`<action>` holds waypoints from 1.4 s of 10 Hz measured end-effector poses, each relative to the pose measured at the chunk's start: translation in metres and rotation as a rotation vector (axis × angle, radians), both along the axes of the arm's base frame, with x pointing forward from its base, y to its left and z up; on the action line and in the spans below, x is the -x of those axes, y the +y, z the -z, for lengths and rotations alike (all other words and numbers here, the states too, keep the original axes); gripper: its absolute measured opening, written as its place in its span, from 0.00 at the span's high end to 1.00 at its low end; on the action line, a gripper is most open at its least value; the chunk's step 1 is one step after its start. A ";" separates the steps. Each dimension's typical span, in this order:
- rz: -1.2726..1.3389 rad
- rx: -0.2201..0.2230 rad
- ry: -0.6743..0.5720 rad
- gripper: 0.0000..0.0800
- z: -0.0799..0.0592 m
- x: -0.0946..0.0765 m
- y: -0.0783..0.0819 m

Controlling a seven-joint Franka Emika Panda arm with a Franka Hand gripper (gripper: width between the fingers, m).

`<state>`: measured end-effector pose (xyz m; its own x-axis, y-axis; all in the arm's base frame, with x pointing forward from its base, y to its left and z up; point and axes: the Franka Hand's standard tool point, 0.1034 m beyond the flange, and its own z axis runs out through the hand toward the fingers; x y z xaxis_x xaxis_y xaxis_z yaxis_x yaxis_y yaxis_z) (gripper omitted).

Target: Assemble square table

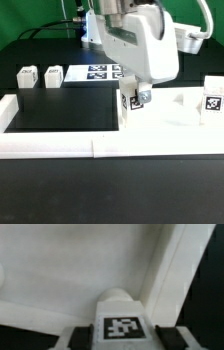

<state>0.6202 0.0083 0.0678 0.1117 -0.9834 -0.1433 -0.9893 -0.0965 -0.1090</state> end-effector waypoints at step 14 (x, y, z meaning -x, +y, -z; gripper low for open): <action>-1.162 0.162 -0.126 0.19 0.000 -0.001 0.004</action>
Offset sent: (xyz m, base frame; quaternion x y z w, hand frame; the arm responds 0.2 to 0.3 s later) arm 0.0000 0.0000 0.0000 0.0000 0.0000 0.0000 1.0000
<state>0.6212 0.0128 0.0682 0.9565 -0.2872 0.0501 -0.2811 -0.9541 -0.1036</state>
